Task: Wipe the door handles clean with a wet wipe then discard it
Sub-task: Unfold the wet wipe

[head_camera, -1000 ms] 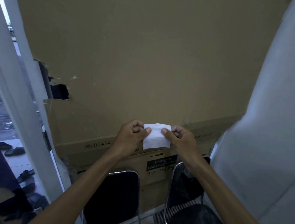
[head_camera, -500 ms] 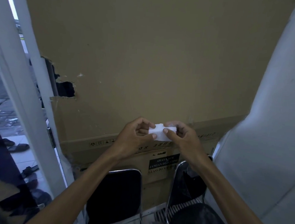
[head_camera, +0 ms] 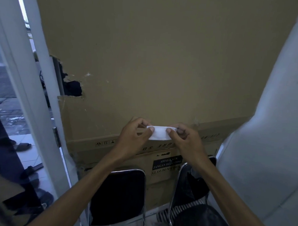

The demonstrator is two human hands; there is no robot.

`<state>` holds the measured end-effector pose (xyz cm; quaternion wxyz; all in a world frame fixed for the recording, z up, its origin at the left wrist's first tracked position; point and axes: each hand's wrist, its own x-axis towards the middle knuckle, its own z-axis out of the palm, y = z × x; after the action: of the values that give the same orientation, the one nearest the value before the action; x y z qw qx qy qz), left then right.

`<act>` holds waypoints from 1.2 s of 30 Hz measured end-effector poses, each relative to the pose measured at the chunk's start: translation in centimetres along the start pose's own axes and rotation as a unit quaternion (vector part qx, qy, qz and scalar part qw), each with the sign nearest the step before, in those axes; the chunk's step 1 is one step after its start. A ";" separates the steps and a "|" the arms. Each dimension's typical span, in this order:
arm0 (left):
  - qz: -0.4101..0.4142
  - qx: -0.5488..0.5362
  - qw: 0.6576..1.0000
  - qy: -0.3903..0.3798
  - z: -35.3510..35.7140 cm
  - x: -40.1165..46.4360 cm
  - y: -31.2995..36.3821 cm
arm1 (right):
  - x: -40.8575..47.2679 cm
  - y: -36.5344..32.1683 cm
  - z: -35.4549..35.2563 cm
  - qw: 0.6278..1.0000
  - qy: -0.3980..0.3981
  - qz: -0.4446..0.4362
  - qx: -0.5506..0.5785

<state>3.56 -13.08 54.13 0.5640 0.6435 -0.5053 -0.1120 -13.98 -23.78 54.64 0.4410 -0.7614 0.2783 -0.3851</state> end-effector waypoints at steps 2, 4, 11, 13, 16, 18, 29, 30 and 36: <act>-0.027 -0.063 0.997 -0.024 -0.5 -0.1 0.4 | -0.4 -0.7 0.4 0.999 -0.014 0.022 0.044; -0.062 -0.138 0.987 -0.043 -0.7 -0.4 0.6 | -0.7 -1.2 1.0 0.997 -0.012 0.042 0.067; -0.070 -0.182 0.980 -0.049 -2.3 -1.2 -0.4 | -0.9 -1.8 3.7 0.983 -0.054 0.092 0.152; -0.072 -0.177 0.981 -0.043 -3.2 -1.4 -0.9 | -0.8 -1.8 4.3 0.981 -0.057 0.099 0.154; -0.069 -0.158 0.985 -0.030 -4.7 -1.6 -1.3 | -1.0 -2.1 5.4 0.979 -0.065 0.103 0.165; -0.051 -0.127 0.990 -0.035 -5.8 -1.8 -1.6 | -1.0 -2.2 6.0 0.981 -0.085 0.104 0.141; 0.052 0.059 0.996 -0.045 -10.9 -4.4 -3.3 | -2.3 -2.9 11.8 0.977 -0.162 0.118 0.072; 0.050 0.065 0.996 -0.038 -11.4 -4.8 -3.4 | -2.5 -2.9 12.4 0.975 -0.165 0.128 0.074; 0.067 0.122 0.990 -0.018 -13.6 -6.7 -3.8 | -3.8 -3.4 14.9 0.961 -0.200 0.162 0.105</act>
<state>12.15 -0.09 52.72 0.4781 0.6700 -0.5674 -0.0232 -3.33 -12.51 51.65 0.6216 -0.7172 0.2621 -0.1749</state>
